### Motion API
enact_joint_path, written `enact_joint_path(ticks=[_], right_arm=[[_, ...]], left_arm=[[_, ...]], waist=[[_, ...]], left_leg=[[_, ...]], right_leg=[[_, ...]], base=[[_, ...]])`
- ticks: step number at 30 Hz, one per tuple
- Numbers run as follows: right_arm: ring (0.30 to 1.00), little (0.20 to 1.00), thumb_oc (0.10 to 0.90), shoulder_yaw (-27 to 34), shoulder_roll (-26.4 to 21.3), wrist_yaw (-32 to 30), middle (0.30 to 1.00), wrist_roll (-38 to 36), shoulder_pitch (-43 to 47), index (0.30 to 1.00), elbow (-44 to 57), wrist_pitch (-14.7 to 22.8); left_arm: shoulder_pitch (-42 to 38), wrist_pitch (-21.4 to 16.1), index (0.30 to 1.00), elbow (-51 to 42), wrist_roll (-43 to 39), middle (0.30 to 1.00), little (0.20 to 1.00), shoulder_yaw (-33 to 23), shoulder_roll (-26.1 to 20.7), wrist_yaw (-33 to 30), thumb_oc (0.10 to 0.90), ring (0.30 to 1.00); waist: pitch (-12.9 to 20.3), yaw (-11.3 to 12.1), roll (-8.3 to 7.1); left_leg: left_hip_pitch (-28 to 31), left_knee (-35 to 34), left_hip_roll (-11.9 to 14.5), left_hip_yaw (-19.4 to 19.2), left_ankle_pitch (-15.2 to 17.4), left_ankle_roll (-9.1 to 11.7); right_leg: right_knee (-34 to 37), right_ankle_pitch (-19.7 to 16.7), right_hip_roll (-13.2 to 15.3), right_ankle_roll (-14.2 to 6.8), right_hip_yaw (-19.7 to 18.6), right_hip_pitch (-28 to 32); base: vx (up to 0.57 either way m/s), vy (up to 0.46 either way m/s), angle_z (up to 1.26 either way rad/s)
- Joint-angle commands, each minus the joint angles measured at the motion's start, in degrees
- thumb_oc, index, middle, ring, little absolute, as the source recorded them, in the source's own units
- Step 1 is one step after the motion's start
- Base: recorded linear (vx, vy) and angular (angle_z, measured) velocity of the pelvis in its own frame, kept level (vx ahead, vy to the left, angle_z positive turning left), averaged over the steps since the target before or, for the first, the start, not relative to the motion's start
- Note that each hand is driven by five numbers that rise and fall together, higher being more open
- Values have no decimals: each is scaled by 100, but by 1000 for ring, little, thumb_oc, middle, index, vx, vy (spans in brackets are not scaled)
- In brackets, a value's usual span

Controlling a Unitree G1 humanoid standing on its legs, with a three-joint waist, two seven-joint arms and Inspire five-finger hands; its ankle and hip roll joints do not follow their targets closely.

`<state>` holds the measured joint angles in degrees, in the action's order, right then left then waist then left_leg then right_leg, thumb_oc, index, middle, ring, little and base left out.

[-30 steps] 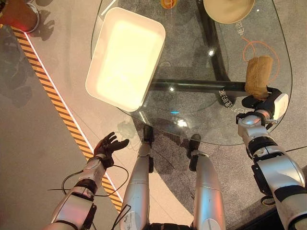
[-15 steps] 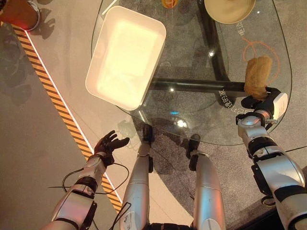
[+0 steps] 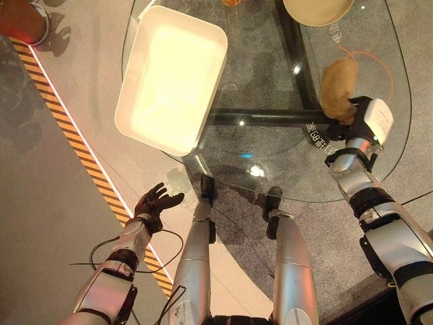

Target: Wipe the table with a cloth and put it in the basket.

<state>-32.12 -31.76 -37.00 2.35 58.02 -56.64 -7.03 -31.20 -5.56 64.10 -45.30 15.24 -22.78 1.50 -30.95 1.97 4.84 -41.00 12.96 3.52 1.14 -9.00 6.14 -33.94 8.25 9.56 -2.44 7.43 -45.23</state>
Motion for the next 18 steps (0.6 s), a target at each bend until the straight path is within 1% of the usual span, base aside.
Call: enact_joint_path(ticks=[1,7,9,13,15,18], right_arm=[[300,200,100,-516,-49,195,300,616,727,300,559,110],[300,200,100,-869,73,552,300,892,810,300,639,82],[300,200,100,-1068,103,780,300,1097,846,300,805,30],[300,200,100,-1316,163,1158,300,1292,903,300,948,54],[300,200,100,-1348,196,1218,300,1333,906,300,942,76],[300,200,100,-1504,271,1485,300,1544,894,300,989,179]], left_arm=[[165,-139,900,31,134,900,900,77,33,-150,800,900],[219,-172,900,19,176,900,900,95,77,-117,800,900],[245,-166,900,-60,196,900,900,107,120,-167,800,900],[253,-164,900,-86,234,900,900,146,146,-170,800,900],[251,-159,900,-97,253,900,900,148,161,-183,800,900],[260,-137,900,-135,273,900,900,152,185,-188,800,900]], waist=[[116,170,83],[116,224,125],[116,247,135],[116,278,140],[116,288,141],[116,312,156]], left_leg=[[134,581,-527,-224,878,-378],[162,567,-555,-227,864,-385],[167,572,-566,-229,858,-384],[175,573,-583,-224,838,-382],[188,558,-586,-222,830,-382],[200,543,-592,-224,818,-378]], right_leg=[[1065,-620,-254,-83,137,318],[1072,-617,-226,-74,166,342],[1073,-617,-204,-75,178,351],[1059,-618,-185,-78,199,360],[1067,-623,-185,-80,209,371],[1071,-624,-172,-83,225,377]], base=[[0,0,0],[2,7,1],[8,27,4],[0,0,0],[0,0,0],[0,0,0]])
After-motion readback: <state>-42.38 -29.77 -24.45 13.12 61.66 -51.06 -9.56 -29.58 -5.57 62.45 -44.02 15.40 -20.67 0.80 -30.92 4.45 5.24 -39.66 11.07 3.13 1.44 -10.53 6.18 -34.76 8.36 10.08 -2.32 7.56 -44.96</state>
